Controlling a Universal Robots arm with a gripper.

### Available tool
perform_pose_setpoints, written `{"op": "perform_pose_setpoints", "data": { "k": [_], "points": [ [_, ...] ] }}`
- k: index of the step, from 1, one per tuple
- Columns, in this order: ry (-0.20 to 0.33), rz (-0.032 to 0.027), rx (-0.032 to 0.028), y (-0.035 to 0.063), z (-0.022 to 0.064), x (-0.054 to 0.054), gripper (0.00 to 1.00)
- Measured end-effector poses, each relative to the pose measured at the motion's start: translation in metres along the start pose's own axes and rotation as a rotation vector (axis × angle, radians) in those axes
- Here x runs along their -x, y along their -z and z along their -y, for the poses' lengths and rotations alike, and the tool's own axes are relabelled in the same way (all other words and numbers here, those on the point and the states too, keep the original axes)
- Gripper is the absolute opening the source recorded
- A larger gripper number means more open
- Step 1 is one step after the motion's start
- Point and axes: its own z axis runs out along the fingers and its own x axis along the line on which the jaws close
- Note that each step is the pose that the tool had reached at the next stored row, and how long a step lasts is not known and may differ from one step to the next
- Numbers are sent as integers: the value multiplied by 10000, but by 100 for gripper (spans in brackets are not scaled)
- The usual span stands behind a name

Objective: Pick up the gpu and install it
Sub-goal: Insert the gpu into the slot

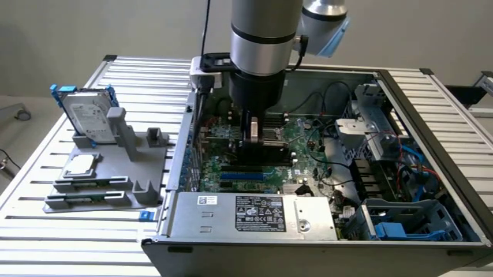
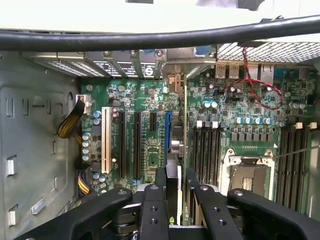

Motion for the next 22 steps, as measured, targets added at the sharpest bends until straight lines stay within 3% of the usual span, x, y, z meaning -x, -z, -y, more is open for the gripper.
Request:
{"op": "perform_pose_setpoints", "data": {
  "k": [7,22],
  "points": [
    [1,3,-1,-119,-1,-26,26],
    [0,1,4,-224,-49,-30,26]
  ]
}}
